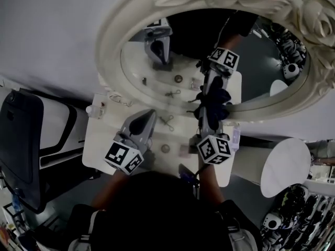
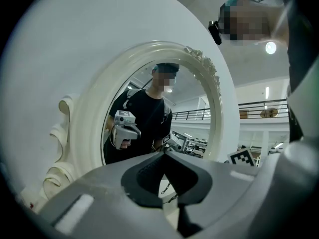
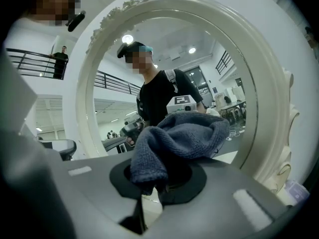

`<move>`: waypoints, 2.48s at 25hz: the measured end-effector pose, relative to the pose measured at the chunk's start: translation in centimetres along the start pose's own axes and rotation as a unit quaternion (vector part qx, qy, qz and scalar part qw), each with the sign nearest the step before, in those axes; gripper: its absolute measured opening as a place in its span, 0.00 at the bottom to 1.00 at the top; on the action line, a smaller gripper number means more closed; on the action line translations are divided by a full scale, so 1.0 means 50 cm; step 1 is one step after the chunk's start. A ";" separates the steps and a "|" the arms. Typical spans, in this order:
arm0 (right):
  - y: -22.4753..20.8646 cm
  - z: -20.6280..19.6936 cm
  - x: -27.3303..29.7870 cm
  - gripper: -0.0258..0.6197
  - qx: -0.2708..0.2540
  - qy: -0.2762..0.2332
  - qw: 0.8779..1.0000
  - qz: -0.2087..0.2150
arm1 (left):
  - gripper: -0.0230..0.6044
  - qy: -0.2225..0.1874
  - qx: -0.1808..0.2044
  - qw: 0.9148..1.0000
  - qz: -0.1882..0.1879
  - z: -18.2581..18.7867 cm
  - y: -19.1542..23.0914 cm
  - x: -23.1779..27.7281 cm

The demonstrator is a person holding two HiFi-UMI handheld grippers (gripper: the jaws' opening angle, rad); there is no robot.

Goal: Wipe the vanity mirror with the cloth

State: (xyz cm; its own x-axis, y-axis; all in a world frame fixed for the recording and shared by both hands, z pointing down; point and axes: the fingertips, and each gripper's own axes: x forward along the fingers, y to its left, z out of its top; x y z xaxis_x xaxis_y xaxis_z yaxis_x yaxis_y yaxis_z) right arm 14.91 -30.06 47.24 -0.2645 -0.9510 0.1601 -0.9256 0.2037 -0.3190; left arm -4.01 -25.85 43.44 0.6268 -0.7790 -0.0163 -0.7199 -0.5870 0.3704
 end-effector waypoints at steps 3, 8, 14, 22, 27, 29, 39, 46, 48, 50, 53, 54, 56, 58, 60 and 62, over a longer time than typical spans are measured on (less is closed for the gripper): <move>0.014 0.001 0.006 0.11 -0.003 0.002 1.000 0.006 | 0.04 -0.005 -0.001 1.000 0.006 0.006 0.008 -0.011; 0.032 0.012 0.004 0.11 -0.006 0.000 1.000 0.014 | 0.04 -0.013 0.001 1.000 0.016 0.021 0.010 -0.030; 0.085 0.008 0.023 0.11 -0.014 0.002 0.999 0.034 | 0.04 -0.020 -0.001 0.999 0.027 0.031 0.034 -0.060; 0.158 0.004 0.047 0.11 -0.023 0.004 0.998 0.059 | 0.04 -0.031 -0.005 0.999 0.044 0.048 0.070 -0.107; 0.196 0.000 0.063 0.11 -0.029 0.006 0.997 0.073 | 0.04 -0.036 -0.007 0.998 0.054 0.057 0.090 -0.132; 0.213 -0.001 0.069 0.11 -0.031 0.007 0.996 0.079 | 0.04 -0.037 -0.007 0.998 0.058 0.061 0.097 -0.143; 0.291 -0.008 0.100 0.11 -0.038 0.010 0.993 0.110 | 0.04 -0.043 -0.001 0.997 0.068 0.075 0.127 -0.188; 0.344 -0.015 0.119 0.11 -0.044 0.011 0.990 0.132 | 0.04 -0.047 -0.003 0.995 0.083 0.086 0.144 -0.219; 0.357 -0.018 0.124 0.11 -0.044 0.010 0.990 0.137 | 0.04 -0.047 0.000 0.995 0.087 0.087 0.150 -0.227; 0.368 -0.021 0.128 0.11 -0.044 0.009 0.989 0.141 | 0.04 -0.047 0.006 0.995 0.088 0.088 0.155 -0.234; 0.383 -0.026 0.135 0.10 -0.042 0.010 0.988 0.147 | 0.04 -0.045 0.007 0.995 0.090 0.087 0.162 -0.242; 0.391 -0.028 0.138 0.10 -0.042 0.012 0.987 0.152 | 0.04 -0.044 0.006 0.995 0.092 0.088 0.165 -0.245; 0.419 -0.035 0.147 0.09 -0.046 0.017 0.984 0.170 | 0.04 -0.044 0.005 0.994 0.095 0.089 0.171 -0.251; 0.459 -0.040 0.161 0.09 -0.053 0.020 0.980 0.192 | 0.04 -0.046 0.007 0.994 0.100 0.092 0.178 -0.259; 0.487 -0.039 0.175 0.09 -0.050 0.016 0.978 0.201 | 0.04 -0.048 0.009 0.993 0.109 0.097 0.184 -0.268; 0.490 -0.037 0.177 0.08 -0.042 0.012 0.979 0.202 | 0.04 -0.051 0.005 0.991 0.120 0.102 0.189 -0.281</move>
State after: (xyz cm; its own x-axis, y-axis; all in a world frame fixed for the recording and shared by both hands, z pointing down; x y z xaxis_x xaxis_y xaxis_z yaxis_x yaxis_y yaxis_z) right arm -10.61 -33.07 42.55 -0.6181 -0.7839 0.0594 -0.7634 0.5805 -0.2832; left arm -21.14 -21.58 42.45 0.4041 -0.9144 -0.0222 -0.8481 -0.3836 0.3655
